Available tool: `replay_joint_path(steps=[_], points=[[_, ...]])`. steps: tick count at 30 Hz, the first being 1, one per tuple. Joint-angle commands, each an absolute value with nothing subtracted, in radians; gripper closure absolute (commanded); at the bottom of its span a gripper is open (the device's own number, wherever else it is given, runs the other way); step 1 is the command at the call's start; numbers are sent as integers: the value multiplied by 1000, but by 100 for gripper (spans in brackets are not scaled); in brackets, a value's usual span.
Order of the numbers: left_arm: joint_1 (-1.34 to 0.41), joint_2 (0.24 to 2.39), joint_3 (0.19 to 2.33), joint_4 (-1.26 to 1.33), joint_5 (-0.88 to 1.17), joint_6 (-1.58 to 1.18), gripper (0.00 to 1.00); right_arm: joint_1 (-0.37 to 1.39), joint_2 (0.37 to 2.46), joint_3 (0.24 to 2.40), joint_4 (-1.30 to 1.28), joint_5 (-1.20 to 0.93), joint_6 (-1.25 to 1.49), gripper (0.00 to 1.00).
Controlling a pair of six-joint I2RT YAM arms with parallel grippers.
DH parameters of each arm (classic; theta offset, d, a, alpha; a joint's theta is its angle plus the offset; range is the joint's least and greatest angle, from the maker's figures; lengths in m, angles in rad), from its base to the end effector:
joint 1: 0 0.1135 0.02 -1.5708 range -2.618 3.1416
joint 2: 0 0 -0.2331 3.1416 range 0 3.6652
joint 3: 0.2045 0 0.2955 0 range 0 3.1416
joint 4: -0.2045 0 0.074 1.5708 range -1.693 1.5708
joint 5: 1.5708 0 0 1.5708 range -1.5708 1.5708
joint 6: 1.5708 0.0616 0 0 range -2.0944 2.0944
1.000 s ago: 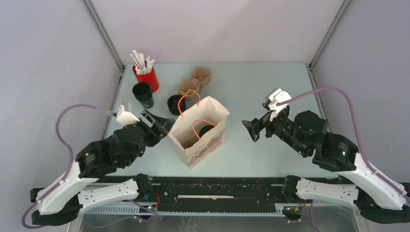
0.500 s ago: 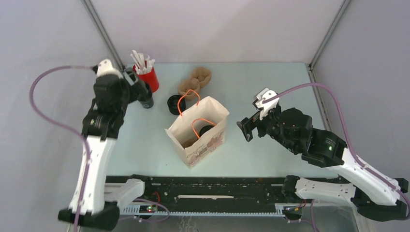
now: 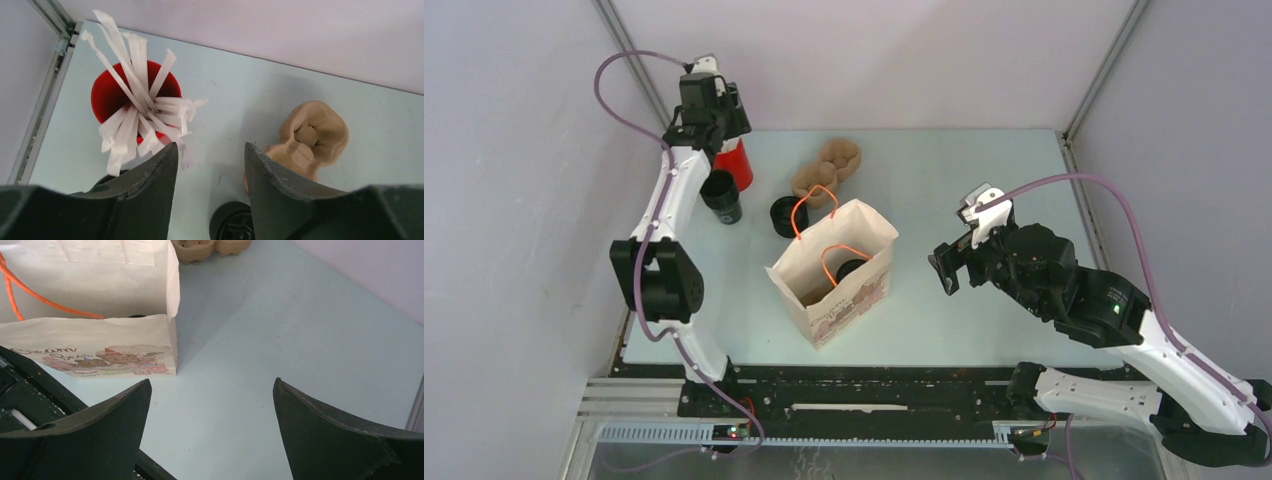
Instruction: Pack the takeout coffee
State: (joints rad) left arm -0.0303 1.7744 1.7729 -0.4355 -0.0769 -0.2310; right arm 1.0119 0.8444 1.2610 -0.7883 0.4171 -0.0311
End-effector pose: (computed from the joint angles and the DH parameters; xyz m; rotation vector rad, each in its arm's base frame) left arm 0.4792 -0.0098 0.3440 -0.2499 1.9919 -0.0899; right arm 0.1415 0.1792 0.4124 -0.7074 1.7823 0.2566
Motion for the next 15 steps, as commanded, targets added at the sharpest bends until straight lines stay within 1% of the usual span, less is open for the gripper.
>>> replay_joint_path(steps=[1, 3, 9, 12, 15], points=[[-29, 1820, 1886, -396, -126, -169, 45, 994, 842, 1264, -799, 422, -35, 0], [-32, 1837, 1888, -397, -154, -154, 49, 988, 850, 1264, -798, 412, -47, 0], [-40, 1846, 1892, -416, -233, -115, 80, 979, 886, 1264, -787, 382, -75, 1], [-45, 1815, 1921, -440, -279, -85, 89, 979, 887, 1264, -777, 364, -71, 1], [-52, 1756, 1988, -475, -329, -56, 92, 979, 879, 1264, -772, 355, -65, 0]])
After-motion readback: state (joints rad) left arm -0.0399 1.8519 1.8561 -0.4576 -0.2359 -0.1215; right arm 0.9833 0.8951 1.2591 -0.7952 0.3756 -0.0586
